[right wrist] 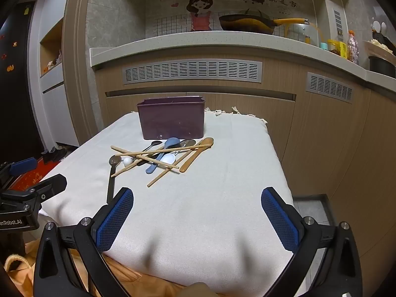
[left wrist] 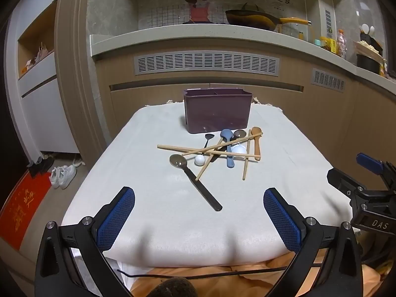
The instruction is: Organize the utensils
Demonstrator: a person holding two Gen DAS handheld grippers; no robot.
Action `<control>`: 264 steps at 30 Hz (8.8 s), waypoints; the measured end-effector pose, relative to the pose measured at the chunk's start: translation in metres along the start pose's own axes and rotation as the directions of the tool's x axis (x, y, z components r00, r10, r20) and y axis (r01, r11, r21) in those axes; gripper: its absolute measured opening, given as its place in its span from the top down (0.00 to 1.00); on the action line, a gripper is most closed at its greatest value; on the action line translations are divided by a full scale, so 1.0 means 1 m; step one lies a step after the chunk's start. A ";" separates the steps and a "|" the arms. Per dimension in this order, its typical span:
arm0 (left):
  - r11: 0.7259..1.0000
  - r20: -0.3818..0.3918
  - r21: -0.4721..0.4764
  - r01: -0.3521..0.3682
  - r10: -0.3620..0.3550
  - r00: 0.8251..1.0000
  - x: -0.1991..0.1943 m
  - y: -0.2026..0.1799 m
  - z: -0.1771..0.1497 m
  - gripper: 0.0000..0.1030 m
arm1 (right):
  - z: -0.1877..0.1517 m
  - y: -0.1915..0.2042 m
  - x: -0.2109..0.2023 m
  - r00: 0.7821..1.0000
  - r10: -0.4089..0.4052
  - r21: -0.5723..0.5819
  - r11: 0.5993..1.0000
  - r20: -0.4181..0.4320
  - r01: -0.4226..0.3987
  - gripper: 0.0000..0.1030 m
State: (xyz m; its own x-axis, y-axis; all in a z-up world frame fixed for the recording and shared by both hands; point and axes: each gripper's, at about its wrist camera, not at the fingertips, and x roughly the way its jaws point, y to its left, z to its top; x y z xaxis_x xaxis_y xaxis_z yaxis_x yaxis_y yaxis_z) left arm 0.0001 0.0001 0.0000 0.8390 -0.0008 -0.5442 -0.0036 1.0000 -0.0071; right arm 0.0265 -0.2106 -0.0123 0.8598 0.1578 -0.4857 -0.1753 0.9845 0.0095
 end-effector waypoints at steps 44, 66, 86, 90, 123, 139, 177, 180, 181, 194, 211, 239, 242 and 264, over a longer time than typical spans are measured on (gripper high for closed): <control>1.000 0.003 0.011 -0.009 0.009 1.000 -0.001 0.000 0.000 0.00 | -0.002 0.001 0.002 1.000 0.002 0.002 1.000 -0.003 -0.002 0.00; 1.000 0.001 0.012 -0.010 0.010 1.000 0.000 -0.001 0.000 0.00 | -0.003 0.000 0.003 1.000 0.003 0.003 1.000 -0.006 -0.003 0.00; 1.000 0.000 0.014 -0.010 0.010 1.000 0.000 -0.001 0.000 0.00 | 0.000 -0.003 0.003 1.000 0.004 0.005 1.000 -0.008 -0.004 0.00; 1.000 -0.004 0.014 -0.007 0.007 1.000 0.003 0.008 -0.003 0.00 | -0.002 0.000 0.002 1.000 0.004 0.003 1.000 -0.007 -0.004 0.00; 0.999 -0.176 0.014 0.048 -0.044 0.983 0.142 0.048 0.047 0.00 | 0.054 0.012 0.153 0.975 0.104 -0.128 0.983 -0.198 -0.131 0.00; 0.983 -0.209 0.005 0.185 -0.180 0.961 0.182 0.045 0.041 0.51 | 0.053 0.015 0.193 0.966 0.099 -0.132 0.982 -0.240 -0.133 0.00; 0.993 -0.145 -0.074 0.095 -0.105 0.984 0.178 0.089 0.064 0.78 | 0.049 0.084 0.177 0.901 0.292 -0.212 0.905 -0.320 -0.369 0.07; 0.993 -0.143 -0.087 0.076 -0.088 0.986 0.174 0.102 0.061 0.78 | 0.047 0.115 0.193 0.837 0.351 -0.242 0.846 -0.419 -0.476 0.60; 0.993 -0.142 -0.090 0.074 -0.086 0.986 0.173 0.105 0.060 0.78 | 0.047 0.126 0.198 0.825 0.361 -0.252 0.831 -0.434 -0.496 0.64; 0.991 -0.096 -0.120 0.053 -0.065 0.993 0.155 0.135 0.051 0.78 | 0.054 0.190 0.253 0.803 0.332 -0.278 0.815 -0.496 -0.508 0.63; 0.998 0.043 -0.032 0.050 -0.048 0.998 0.095 0.104 0.081 0.78 | 0.100 0.125 0.164 0.847 0.416 -0.240 0.831 -0.331 -0.502 0.70; 0.984 0.017 -0.034 0.175 -0.175 0.984 0.064 0.070 0.071 0.78 | 0.069 0.130 0.236 0.882 0.256 -0.197 0.915 -0.395 -0.353 0.53; 0.984 0.008 -0.044 0.175 -0.175 0.985 0.067 0.076 0.068 0.78 | 0.064 0.138 0.252 0.880 0.222 -0.200 0.923 -0.421 -0.329 0.53; 0.966 0.110 0.057 0.252 -0.257 0.960 0.044 0.030 0.148 0.78 | 0.170 0.012 0.077 0.969 0.245 -0.134 0.960 -0.025 -0.246 0.70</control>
State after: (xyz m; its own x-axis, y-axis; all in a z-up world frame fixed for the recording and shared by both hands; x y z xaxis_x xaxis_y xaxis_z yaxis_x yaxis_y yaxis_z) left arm 0.1175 0.0316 0.1004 0.8663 -0.2568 -0.4284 0.2390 0.9663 -0.0959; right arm 0.1722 -0.1738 0.0989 0.7783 0.3924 -0.4902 -0.4443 0.8958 0.0116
